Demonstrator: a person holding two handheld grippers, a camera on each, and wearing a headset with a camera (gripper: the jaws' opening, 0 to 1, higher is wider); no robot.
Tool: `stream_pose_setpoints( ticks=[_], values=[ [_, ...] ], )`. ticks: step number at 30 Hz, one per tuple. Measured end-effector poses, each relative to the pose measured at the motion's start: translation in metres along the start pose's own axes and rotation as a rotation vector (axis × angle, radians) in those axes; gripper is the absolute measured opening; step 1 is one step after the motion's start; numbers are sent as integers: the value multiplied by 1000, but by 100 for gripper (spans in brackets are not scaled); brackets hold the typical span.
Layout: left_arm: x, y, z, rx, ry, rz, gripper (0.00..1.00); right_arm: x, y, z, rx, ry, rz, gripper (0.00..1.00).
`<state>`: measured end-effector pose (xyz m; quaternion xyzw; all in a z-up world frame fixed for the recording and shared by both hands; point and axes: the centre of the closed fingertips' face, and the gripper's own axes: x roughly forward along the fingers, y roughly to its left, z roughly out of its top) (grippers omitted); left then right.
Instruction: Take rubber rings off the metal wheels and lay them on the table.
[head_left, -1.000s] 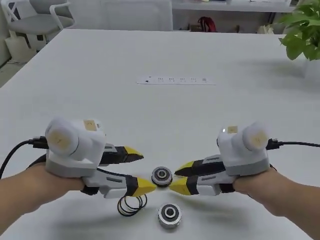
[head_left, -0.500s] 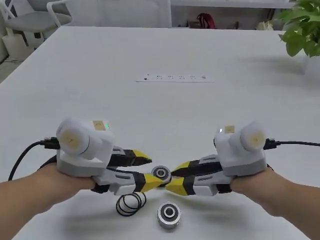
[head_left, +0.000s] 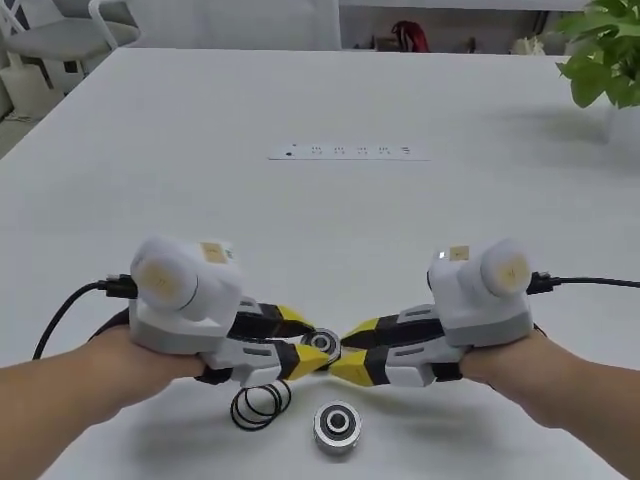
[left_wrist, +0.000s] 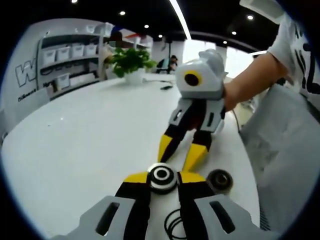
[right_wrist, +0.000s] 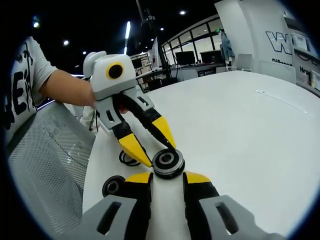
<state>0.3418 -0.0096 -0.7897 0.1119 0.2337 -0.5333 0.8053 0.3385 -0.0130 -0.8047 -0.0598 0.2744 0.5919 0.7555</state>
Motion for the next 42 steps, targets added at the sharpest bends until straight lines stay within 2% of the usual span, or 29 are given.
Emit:
stream_pose_setpoints(
  ticks=[5,9,13,24,27,33,42],
  values=[
    [2,1,0,30,6,16,17,0,0,-1,-1,1,-2,21],
    [4,0,-1,124,27,24,14,1,0,0,0,-4,-4,22],
    [2,0,0,102,20,34,14,1,0,1,-2,-6,-8,23],
    [1,-1,-1,86,9,41,14,8,0,3,-28,-10,-20,24],
    [2,0,-1,83,8,43,14,9,1,2,-57,-1,-28,23],
    [2,0,-1,81,7,45,14,7,1,1,-63,-1,-30,21],
    [2,1,-1,78,8,53,14,2,-2,-4,-63,14,-35,13]
  ],
)
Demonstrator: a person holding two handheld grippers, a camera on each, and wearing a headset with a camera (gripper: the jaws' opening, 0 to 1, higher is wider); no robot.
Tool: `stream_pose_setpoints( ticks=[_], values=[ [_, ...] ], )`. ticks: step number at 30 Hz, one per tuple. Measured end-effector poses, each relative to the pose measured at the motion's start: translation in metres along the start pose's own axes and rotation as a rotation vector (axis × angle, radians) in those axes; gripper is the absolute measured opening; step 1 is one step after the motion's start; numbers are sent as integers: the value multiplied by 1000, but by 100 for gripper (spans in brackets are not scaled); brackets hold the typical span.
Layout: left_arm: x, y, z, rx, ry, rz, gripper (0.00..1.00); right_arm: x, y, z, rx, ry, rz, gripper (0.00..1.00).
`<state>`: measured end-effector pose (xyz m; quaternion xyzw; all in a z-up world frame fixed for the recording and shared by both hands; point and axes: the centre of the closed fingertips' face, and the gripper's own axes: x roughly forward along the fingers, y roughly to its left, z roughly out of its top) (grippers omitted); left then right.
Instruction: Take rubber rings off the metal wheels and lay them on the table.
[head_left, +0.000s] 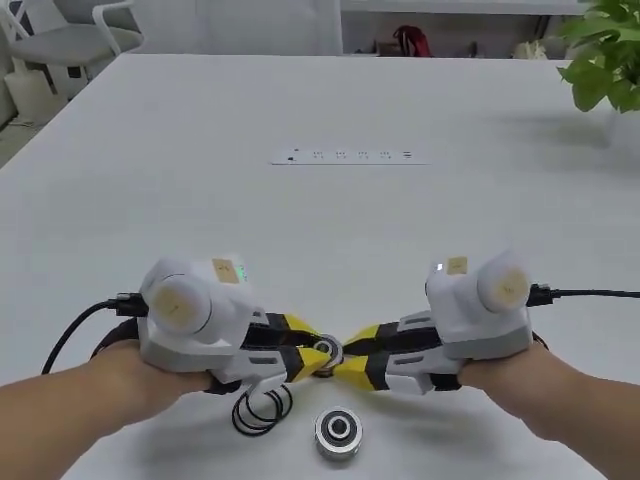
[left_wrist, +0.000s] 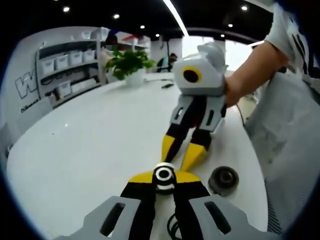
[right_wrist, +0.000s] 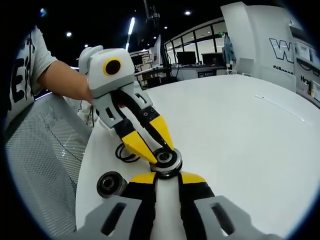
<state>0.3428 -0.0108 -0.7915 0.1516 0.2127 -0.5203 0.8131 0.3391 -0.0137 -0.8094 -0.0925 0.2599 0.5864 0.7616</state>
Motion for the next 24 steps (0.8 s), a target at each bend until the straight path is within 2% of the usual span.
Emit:
stream_pose_setpoints(
  ticks=[6,12,17,24],
  values=[
    [0,0,0,1,2,5,13,-3,-3,-3,16,14,-4,2],
    [0,0,0,12,9,12,13,-2,-7,-1,38,16,-15,0],
    [0,1,-1,21,16,12,13,-2,-9,-1,92,-3,-21,0],
    [0,1,-1,31,24,13,13,-9,-15,5,183,-62,-33,0]
  ],
)
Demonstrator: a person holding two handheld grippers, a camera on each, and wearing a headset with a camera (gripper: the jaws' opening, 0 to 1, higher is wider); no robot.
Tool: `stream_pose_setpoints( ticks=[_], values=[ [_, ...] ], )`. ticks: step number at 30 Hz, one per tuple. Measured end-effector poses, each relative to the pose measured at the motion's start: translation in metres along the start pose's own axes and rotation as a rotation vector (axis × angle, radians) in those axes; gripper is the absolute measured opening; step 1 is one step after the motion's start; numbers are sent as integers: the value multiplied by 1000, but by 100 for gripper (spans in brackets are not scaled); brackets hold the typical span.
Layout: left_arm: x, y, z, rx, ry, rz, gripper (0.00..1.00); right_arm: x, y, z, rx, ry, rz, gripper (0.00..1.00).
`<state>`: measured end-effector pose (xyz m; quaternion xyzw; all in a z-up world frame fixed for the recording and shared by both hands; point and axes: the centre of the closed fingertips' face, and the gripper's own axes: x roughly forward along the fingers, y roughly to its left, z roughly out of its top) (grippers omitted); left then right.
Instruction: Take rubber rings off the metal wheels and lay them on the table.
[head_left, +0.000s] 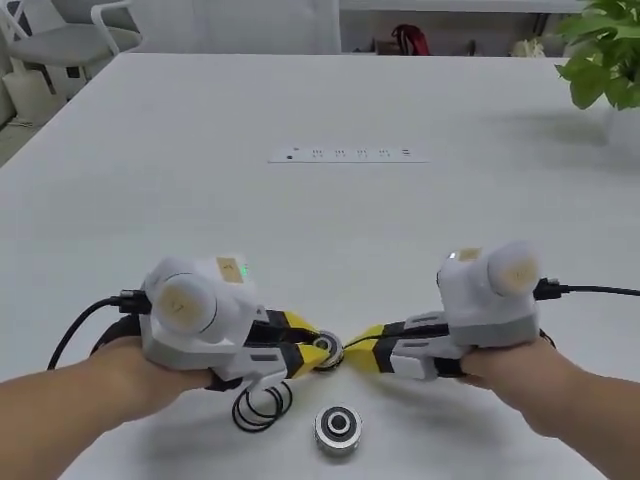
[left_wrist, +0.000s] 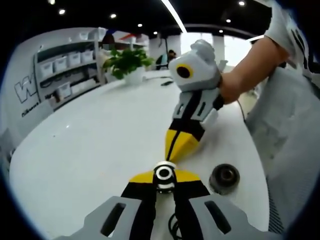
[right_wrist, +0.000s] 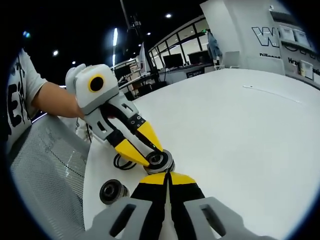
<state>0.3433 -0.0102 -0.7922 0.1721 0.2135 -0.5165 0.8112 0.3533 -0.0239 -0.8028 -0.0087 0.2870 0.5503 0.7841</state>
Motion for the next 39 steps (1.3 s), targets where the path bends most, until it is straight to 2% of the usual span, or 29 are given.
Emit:
stream_pose_setpoints(
  ticks=[6,13,25,39],
  values=[
    [0,0,0,8,17,4,13,-1,2,8,55,-50,11,0],
    [2,0,1,14,28,17,12,1,7,10,22,-39,1,0],
    [2,0,0,20,38,22,12,4,13,12,8,-23,23,0],
    [1,0,1,20,44,17,11,4,21,14,2,-30,46,0]
  ],
)
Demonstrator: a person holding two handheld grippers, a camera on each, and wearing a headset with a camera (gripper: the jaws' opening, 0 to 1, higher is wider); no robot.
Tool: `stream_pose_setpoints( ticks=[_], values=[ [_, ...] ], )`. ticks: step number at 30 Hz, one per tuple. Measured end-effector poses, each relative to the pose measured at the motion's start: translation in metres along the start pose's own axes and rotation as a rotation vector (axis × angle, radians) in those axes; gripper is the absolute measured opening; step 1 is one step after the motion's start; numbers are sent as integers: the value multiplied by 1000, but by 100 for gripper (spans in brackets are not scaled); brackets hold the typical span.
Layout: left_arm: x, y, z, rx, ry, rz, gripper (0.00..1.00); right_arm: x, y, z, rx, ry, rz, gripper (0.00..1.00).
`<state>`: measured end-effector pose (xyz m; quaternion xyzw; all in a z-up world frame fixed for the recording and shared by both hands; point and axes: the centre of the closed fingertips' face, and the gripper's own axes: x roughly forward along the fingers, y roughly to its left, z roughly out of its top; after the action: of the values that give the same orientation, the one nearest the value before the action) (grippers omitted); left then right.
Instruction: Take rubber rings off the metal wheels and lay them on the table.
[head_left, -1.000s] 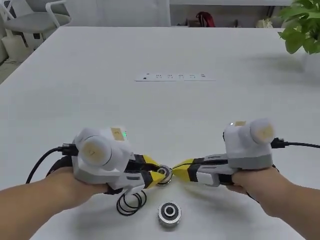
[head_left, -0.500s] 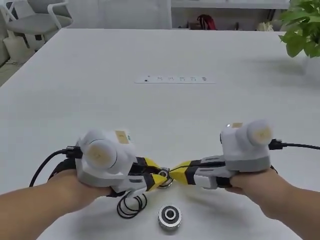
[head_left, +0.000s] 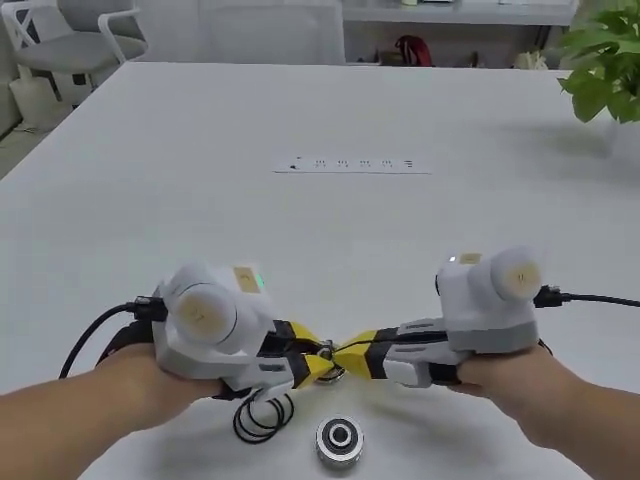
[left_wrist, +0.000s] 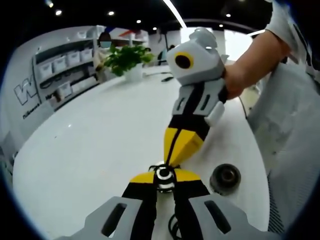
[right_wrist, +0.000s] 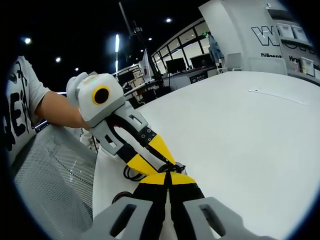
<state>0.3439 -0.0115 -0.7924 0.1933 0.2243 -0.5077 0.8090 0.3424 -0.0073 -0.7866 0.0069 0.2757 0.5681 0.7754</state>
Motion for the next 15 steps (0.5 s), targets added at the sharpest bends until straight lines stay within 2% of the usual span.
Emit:
stream_pose_setpoints(
  ticks=[15],
  values=[
    [0,-1,0,-3,0,-2,11,-2,4,5,24,-25,24,0]
  ],
)
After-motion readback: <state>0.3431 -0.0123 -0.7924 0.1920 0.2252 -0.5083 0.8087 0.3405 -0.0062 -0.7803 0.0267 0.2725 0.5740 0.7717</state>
